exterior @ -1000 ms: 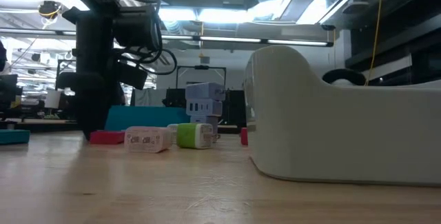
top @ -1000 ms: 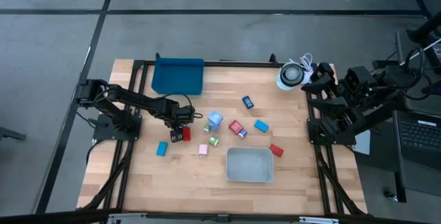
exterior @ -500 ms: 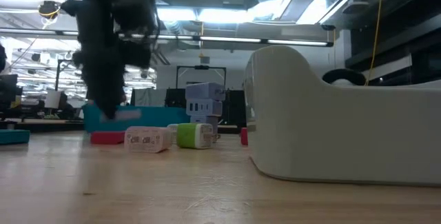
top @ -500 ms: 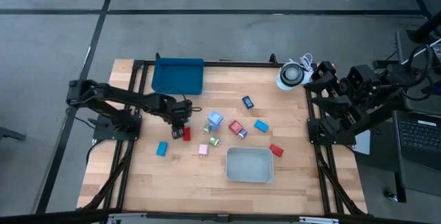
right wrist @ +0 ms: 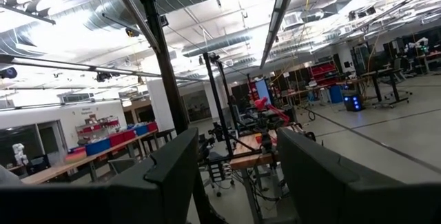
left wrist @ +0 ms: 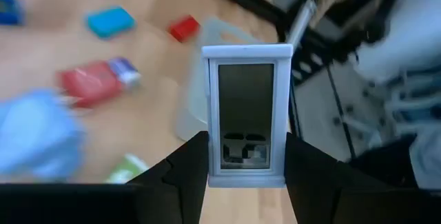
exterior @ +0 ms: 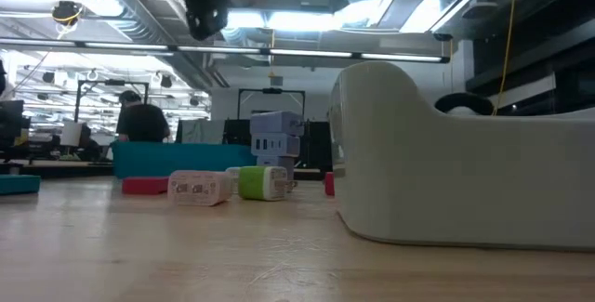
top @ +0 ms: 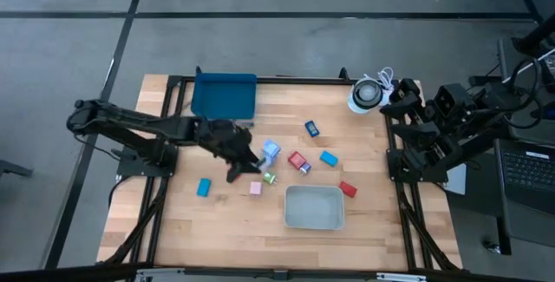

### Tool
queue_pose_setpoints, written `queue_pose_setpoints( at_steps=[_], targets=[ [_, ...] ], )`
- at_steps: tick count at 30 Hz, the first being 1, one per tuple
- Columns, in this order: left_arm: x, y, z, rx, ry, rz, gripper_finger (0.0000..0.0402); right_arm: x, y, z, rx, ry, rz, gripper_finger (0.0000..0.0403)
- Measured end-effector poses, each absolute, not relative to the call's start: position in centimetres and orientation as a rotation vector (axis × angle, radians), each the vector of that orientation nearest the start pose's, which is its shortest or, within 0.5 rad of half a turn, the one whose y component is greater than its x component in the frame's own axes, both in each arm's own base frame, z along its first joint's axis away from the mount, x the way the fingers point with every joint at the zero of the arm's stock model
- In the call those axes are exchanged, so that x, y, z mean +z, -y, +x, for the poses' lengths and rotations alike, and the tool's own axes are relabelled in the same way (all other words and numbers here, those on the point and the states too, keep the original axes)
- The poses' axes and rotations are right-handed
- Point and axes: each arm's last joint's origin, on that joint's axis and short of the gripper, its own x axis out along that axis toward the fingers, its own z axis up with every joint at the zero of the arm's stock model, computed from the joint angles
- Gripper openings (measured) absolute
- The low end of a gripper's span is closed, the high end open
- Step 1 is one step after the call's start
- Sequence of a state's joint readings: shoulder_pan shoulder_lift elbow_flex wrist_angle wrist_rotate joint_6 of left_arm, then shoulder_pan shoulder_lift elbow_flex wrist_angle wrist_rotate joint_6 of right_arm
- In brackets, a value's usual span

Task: Pick & Place Office items
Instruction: Put the white digital clock into the gray bin

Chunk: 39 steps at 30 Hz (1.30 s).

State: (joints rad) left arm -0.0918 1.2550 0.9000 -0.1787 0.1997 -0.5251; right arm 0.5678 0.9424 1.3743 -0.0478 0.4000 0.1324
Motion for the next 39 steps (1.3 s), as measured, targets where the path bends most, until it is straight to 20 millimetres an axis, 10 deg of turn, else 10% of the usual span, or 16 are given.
queue_pose_setpoints(
  at_steps=[20, 39],
  targets=[
    [25.1, 7.2, 40.7, -0.221, -0.859, -0.225, 0.0162, 51.1, -7.4, 13.1, 0.284, 0.342, 0.3, 0.0204],
    [24.6, 8.4, 42.2, -0.226, -0.849, -0.192, 0.0199, 51.2, -8.0, 12.7, 0.351, 0.345, 0.295, 0.0204]
  ],
)
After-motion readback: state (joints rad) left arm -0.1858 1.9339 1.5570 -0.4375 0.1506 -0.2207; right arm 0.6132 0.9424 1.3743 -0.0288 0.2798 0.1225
